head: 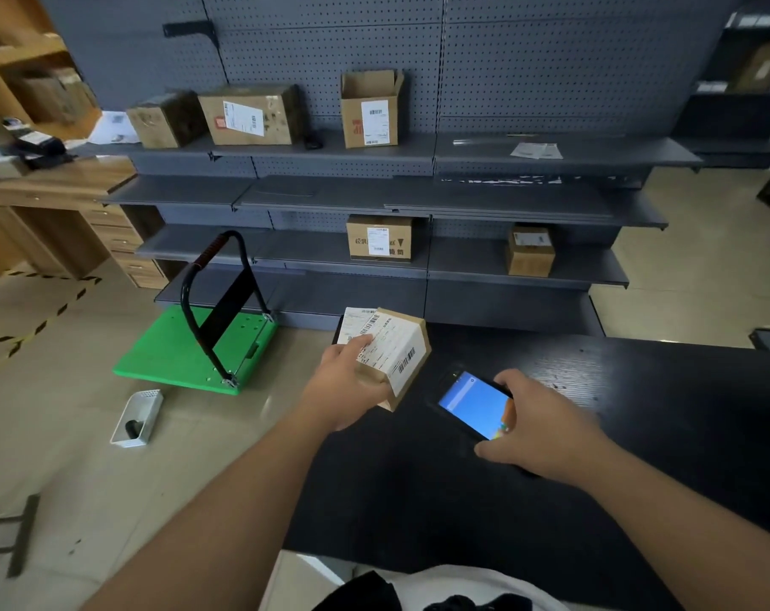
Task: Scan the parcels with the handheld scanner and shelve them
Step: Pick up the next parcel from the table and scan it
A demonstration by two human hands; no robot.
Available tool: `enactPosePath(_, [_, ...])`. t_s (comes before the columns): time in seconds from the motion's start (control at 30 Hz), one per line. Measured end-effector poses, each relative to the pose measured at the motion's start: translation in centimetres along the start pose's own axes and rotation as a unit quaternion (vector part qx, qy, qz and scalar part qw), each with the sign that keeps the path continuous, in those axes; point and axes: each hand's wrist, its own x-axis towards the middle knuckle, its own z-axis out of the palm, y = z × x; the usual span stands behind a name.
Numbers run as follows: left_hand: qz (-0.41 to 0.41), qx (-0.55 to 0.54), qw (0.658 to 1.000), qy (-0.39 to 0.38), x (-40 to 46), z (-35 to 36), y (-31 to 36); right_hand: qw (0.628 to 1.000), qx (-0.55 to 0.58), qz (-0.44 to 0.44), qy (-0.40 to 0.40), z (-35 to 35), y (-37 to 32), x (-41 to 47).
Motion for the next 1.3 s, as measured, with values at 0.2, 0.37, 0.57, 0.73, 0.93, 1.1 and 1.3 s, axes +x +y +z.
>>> enactPosePath(0.2, [0.006, -0.002, 1.000, -0.009, 0.1, -0.1, -0.8, 1.000, 0.010, 0.017, -0.004, 0.7, -0.4, -0.4])
enactPosePath(0.37, [0.017, 0.010, 0.999, -0.029, 0.7, 0.4, -0.9, 0.994, 0.073, 0.079, 0.008, 1.7, -0.3, -1.0])
enactPosePath(0.57, [0.036, 0.026, 0.995, -0.092, 1.7, 2.7, -0.4, 0.942, 0.251, 0.213, 0.059, 3.4, 0.2, -2.5])
enactPosePath(0.73, [0.073, 0.042, 0.986, -0.147, 1.9, 5.8, 1.5, 0.877, 0.346, 0.314, 0.116, 5.1, 1.8, -5.3])
enactPosePath(0.93, [0.151, 0.069, 0.961, -0.220, -0.6, 11.7, 5.5, 0.812, 0.377, 0.401, 0.196, 6.4, 5.2, -11.1])
enactPosePath(1.1, [0.217, 0.102, 0.937, -0.254, -4.6, 17.2, 9.8, 0.750, 0.414, 0.451, 0.251, 7.3, 9.8, -16.0])
enactPosePath(1.3, [0.271, 0.140, 0.912, -0.273, -10.1, 24.2, 16.1, 0.665, 0.477, 0.484, 0.308, 7.5, 15.7, -24.2])
